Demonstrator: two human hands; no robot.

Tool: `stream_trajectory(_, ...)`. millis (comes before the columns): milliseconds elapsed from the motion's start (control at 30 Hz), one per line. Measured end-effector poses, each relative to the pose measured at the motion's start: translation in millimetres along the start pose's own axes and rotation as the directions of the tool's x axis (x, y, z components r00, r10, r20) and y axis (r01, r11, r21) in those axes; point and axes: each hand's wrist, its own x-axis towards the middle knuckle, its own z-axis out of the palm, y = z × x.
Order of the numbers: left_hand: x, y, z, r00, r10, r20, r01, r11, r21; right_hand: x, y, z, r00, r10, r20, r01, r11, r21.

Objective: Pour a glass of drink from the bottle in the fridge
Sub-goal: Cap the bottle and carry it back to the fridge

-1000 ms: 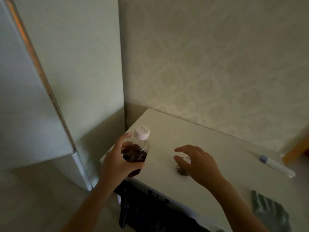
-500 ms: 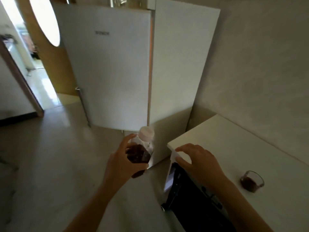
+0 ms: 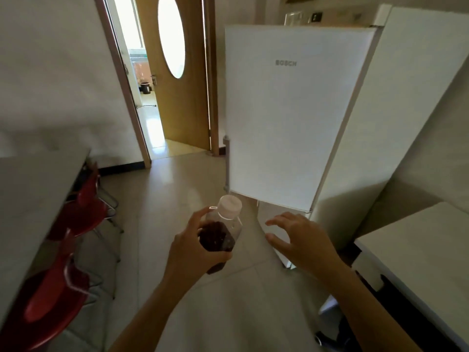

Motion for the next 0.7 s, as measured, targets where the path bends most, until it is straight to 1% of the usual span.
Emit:
stream_trajectory(167,13,-37,-52,0.995,-0.027,-0.096,0.025,0.999,-0.024,49,-46,23,0.997,-0.071,0.038,0.071,0.997,-0.019)
stream_trajectory(333,45,-79,-88,0.982,-0.086,-0.166,0.074,0.994,-0.076,123,-80,44,0.988,-0.143,0.064,0.145,0.989,-0.017)
stream_trajectory(500,110,-126,-114,0.964,-0.121,-0.236,0.102,0.990,-0.093,220,-101,74,0.971,-0.222,0.084,0.224,0.975,-0.014)
stream_trajectory(633,172,-156,-133,0.960,-0.138,-0.242,0.121,0.989,-0.085,297,-110,95,0.959,-0.259,0.114,0.257,0.966,0.031)
stream_trajectory(700,202,-169,-143,0.960,-0.124,-0.253,0.111,0.992,-0.065,334,-115,102,0.950,-0.283,0.130,0.280,0.959,0.040)
